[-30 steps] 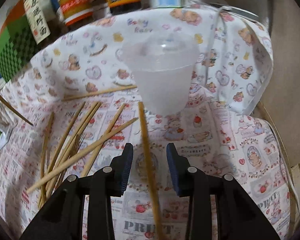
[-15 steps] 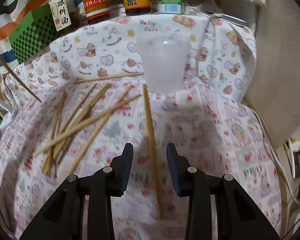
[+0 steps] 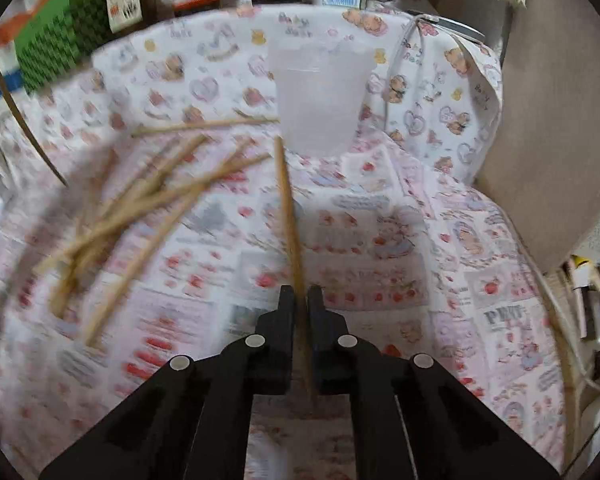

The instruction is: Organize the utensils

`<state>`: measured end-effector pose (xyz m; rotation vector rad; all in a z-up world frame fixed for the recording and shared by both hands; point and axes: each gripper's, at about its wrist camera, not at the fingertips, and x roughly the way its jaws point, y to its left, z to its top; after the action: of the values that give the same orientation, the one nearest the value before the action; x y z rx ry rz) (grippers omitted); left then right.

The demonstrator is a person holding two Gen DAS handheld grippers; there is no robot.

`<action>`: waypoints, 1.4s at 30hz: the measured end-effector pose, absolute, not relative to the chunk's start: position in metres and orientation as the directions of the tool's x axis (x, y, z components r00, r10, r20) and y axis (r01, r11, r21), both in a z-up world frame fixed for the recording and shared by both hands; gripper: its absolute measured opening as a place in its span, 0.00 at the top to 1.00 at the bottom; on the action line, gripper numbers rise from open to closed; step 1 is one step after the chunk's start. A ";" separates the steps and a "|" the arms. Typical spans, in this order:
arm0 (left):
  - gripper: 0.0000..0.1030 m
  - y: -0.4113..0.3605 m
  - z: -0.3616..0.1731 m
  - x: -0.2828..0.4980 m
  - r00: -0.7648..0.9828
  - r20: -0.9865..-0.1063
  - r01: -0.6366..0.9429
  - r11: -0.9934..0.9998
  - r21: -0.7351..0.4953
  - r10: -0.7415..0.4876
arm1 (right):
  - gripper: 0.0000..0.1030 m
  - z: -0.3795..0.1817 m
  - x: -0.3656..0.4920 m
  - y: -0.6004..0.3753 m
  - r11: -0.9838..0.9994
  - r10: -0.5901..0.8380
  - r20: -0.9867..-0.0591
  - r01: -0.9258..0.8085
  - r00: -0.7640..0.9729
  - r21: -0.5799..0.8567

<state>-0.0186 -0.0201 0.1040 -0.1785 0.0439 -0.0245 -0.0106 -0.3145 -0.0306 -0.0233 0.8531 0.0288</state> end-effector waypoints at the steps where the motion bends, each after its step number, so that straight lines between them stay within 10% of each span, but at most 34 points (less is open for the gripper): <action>1: 0.94 -0.021 0.104 -0.019 0.999 -0.038 0.017 0.985 -0.173 -0.024 | 0.94 -0.019 -0.014 -0.312 0.999 0.012 -0.725 -0.037 0.689 -0.019; 8: 0.94 -0.022 0.102 -0.016 0.997 -0.057 0.034 0.983 -0.182 -0.046 | 0.94 0.075 -0.039 -0.301 0.999 0.041 -0.455 -0.042 0.890 0.008; 31: 0.94 -0.044 0.135 -0.010 0.979 -0.087 0.168 0.971 -0.170 -0.185 | 0.94 0.197 0.008 -0.311 0.990 0.079 -0.098 -0.066 0.992 0.128; 42: 0.94 -0.154 0.186 0.050 0.951 -0.016 0.304 0.940 -0.153 -0.310 | 0.94 0.190 0.041 -0.367 0.970 0.079 -0.122 -0.048 0.989 0.237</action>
<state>0.0497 -0.1543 0.1856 -0.1502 0.0405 -0.3135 0.0413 -0.3668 0.1898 0.2355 0.1308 0.0642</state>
